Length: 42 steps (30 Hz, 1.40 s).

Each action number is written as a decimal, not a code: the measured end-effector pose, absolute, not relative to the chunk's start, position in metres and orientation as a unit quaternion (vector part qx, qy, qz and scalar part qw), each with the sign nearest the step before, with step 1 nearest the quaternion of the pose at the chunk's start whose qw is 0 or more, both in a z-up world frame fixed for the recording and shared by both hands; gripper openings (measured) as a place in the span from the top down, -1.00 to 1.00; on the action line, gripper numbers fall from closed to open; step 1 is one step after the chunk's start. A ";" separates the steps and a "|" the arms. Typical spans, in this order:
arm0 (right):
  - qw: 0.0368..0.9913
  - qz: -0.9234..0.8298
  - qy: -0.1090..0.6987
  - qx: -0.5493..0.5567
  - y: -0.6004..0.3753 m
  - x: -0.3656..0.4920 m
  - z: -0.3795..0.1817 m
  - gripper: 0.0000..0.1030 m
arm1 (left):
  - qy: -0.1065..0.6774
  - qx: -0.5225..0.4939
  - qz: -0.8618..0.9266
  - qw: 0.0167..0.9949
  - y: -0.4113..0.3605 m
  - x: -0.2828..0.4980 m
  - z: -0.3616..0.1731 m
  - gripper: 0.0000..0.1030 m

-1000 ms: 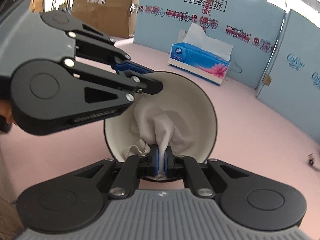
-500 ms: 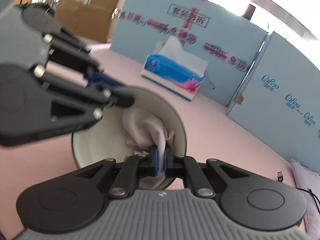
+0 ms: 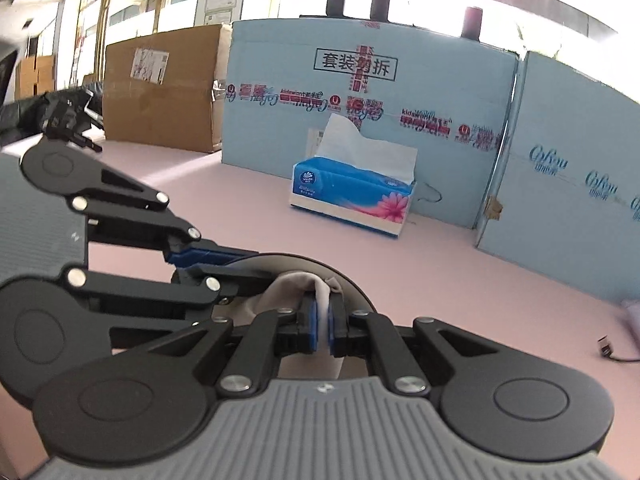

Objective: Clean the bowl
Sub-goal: 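Rub the white cloth around the bowl's inner wall with the right gripper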

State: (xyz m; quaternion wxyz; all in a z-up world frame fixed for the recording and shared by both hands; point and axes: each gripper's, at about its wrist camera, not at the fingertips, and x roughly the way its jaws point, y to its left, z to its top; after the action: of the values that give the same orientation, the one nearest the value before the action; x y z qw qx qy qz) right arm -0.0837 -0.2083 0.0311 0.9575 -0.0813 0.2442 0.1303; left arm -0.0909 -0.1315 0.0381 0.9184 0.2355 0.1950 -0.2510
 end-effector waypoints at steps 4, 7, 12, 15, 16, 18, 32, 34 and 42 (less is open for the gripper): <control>0.951 0.115 0.267 -0.102 -0.210 -0.086 0.028 0.91 | 0.196 0.234 -0.253 0.918 -0.131 -0.090 0.038 0.82; 0.945 0.113 0.285 -0.113 -0.214 -0.090 0.025 0.91 | 0.195 0.232 -0.255 0.918 -0.131 -0.089 0.038 0.82; 0.930 0.116 0.311 -0.161 -0.206 -0.098 0.020 0.91 | 0.195 0.224 -0.257 0.920 -0.131 -0.089 0.039 0.80; 0.924 0.123 0.320 -0.168 -0.204 -0.102 0.017 0.90 | 0.201 0.215 -0.254 0.921 -0.131 -0.087 0.039 0.79; 0.924 0.124 0.321 -0.167 -0.204 -0.102 0.016 0.89 | 0.203 0.211 -0.252 0.922 -0.130 -0.087 0.039 0.78; 0.924 0.127 0.325 -0.158 -0.204 -0.103 0.015 0.89 | 0.207 0.199 -0.249 0.925 -0.128 -0.087 0.038 0.72; 0.929 0.122 0.322 -0.136 -0.198 -0.107 0.013 0.82 | 0.239 0.140 -0.192 0.942 -0.124 -0.115 0.029 0.28; 0.930 0.120 0.319 -0.136 -0.196 -0.109 0.013 0.83 | 0.242 0.133 -0.182 0.944 -0.124 -0.118 0.027 0.31; 0.934 0.125 0.309 -0.128 -0.194 -0.116 0.015 0.82 | 0.241 0.127 -0.163 0.948 -0.120 -0.116 0.026 0.61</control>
State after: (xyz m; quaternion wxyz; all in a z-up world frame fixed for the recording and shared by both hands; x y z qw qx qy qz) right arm -0.1165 -0.1937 0.0148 0.9342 -0.1282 0.3087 0.1246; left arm -0.1164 -0.1197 0.0261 0.9482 0.1267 0.2415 -0.1631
